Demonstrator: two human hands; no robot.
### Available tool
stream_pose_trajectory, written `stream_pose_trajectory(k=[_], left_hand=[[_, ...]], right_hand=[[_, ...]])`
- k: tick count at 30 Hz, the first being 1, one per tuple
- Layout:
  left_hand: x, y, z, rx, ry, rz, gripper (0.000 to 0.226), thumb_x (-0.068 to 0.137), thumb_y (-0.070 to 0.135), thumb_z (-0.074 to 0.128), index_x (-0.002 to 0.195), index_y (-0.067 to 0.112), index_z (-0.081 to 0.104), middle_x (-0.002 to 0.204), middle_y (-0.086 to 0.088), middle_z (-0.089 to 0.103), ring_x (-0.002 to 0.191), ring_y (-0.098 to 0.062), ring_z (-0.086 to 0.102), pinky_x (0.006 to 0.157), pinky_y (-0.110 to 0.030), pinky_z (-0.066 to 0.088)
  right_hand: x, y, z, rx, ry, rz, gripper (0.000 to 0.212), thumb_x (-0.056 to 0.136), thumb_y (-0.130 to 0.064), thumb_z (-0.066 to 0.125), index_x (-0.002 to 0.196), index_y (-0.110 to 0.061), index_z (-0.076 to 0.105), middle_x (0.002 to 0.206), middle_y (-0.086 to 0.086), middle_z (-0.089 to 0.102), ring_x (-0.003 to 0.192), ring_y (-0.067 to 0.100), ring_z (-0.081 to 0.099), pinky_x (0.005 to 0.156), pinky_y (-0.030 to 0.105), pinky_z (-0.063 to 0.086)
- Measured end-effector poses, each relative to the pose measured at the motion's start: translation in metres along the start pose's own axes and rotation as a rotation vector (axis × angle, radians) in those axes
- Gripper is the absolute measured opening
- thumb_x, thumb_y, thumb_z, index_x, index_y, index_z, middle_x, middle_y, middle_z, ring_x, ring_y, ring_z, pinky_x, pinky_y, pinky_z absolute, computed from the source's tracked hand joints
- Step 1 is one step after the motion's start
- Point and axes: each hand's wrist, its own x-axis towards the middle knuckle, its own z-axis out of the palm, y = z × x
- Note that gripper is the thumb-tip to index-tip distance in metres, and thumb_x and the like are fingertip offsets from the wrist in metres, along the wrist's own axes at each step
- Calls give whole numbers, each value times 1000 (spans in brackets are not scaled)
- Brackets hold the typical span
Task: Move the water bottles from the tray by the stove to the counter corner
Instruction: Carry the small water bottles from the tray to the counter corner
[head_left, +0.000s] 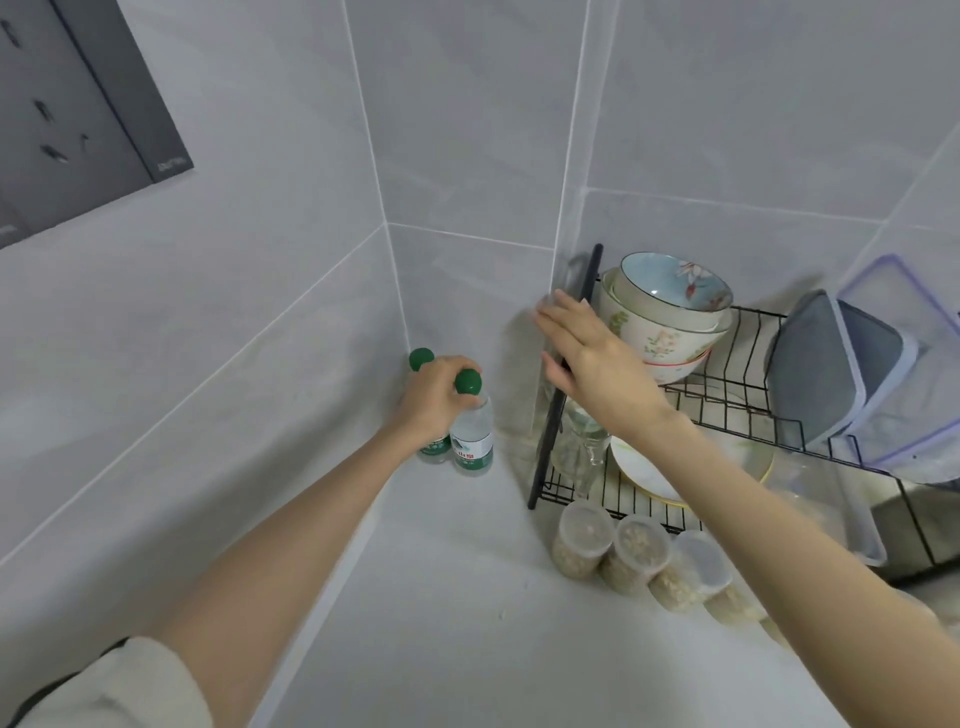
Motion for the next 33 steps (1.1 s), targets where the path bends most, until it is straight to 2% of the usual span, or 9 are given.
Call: stream_pose_trajectory(k=[4,7,12,17,20,24,28,30,33], left_hand=[[18,-2,5,119,-20,31,35,78,22,71,111,17,64,112,-6,65,102,-27,59,90,-39,47],[24,-8,10,200,-11,59,29,84,23,68,112,17,61,112,-8,61,101,-29,58,88,-36,43],[28,-10,14,199,-20,84,31,85,21,68,114,17,61,111,-9,62,104,-29,57,88,-36,43],[20,-7,10,138,-61,104,42,87,12,66,128,15,58,128,-8,58,120,-24,53,100,-28,37],[11,-1,4,108,-35,117,45,89,9,61,133,16,54,134,-7,55,125,-22,50,103,-27,35],[-7,9,-18,67,56,145,46,88,13,60,133,21,54,133,-5,58,122,-21,55,104,-30,39],[-38,22,-49,-49,157,131,43,87,13,62,129,21,58,126,1,63,114,-16,60,98,-24,42],[-58,27,-62,-105,210,124,40,88,11,62,127,20,60,124,3,65,111,-14,62,99,-25,44],[-87,32,-74,-165,268,103,37,89,10,61,125,19,60,121,5,65,107,-10,61,97,-23,45]], right_hand=[[-1,2,5,16,34,-5,44,91,-18,47,128,3,56,131,17,59,130,33,49,115,42,30],[-1,0,7,16,45,-4,44,91,-17,47,129,3,56,131,15,59,131,32,48,115,41,29],[-2,0,10,-10,63,3,43,89,-13,48,129,4,56,131,16,59,131,33,48,115,41,31],[-4,-4,7,-43,43,14,50,88,-5,57,136,2,48,139,17,51,136,34,41,117,40,25],[-6,-5,3,-41,12,24,51,89,-8,60,138,-1,46,143,17,47,138,35,38,118,40,23],[-7,-13,-6,-22,-73,67,54,88,-13,63,139,-4,46,144,15,47,140,36,35,116,41,25],[-12,-29,-24,125,-154,120,68,92,-13,57,151,-9,23,156,8,31,148,27,18,117,33,12],[-18,-41,-33,188,-163,109,70,94,-14,56,153,-13,18,158,4,25,149,23,12,118,31,8],[-27,-57,-44,289,-153,121,69,95,-19,55,153,-17,18,158,0,25,149,18,13,121,32,15]])
